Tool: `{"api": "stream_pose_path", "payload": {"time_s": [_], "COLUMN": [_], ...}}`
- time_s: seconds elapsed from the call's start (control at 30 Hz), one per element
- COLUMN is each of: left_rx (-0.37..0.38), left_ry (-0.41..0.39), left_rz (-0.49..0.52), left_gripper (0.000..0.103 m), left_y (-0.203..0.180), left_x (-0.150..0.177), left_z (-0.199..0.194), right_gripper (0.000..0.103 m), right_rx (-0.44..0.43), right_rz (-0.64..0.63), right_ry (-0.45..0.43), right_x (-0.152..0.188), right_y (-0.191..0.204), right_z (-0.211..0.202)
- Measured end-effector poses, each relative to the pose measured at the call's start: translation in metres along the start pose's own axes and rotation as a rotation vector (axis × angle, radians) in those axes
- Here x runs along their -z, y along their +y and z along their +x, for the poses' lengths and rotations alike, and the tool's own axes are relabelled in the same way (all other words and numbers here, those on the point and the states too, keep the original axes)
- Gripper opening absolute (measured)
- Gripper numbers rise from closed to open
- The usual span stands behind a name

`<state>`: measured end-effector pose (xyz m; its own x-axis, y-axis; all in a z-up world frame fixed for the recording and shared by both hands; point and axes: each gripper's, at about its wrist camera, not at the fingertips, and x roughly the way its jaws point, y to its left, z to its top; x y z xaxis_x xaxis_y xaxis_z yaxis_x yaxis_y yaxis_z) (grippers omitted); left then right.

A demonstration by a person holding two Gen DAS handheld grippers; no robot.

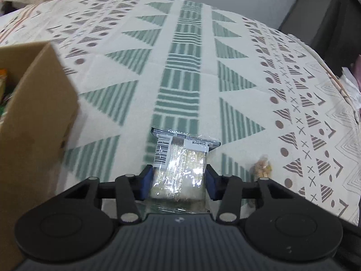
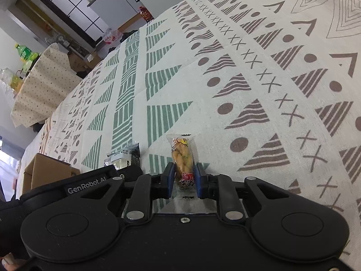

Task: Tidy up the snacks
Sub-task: 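Lift both snacks and carry them over the box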

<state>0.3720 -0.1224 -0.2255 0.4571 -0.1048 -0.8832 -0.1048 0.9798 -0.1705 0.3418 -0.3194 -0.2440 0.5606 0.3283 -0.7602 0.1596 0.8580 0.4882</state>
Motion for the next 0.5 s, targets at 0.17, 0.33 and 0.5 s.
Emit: {"api": "stream_pose_path", "payload": {"time_s": [0.17, 0.33, 0.5], "left_rx": [-0.012, -0.014, -0.021], "left_ry": [-0.025, -0.064, -0.113], "left_rz": [-0.052, -0.092, -0.141], "left_gripper": [0.046, 0.046, 0.046], "left_y": [0.01, 0.017, 0.024], "left_x": [0.007, 0.011, 0.013], "left_z": [-0.027, -0.061, -0.094], "right_gripper": [0.018, 0.018, 0.018], "right_rx": [-0.021, -0.092, -0.153], "right_rz": [0.008, 0.009, -0.009], "right_ry": [-0.01, -0.029, -0.05], "right_x": [0.001, -0.002, -0.003], "right_y": [0.002, 0.01, 0.023], "right_z": [-0.011, -0.026, -0.04]}}
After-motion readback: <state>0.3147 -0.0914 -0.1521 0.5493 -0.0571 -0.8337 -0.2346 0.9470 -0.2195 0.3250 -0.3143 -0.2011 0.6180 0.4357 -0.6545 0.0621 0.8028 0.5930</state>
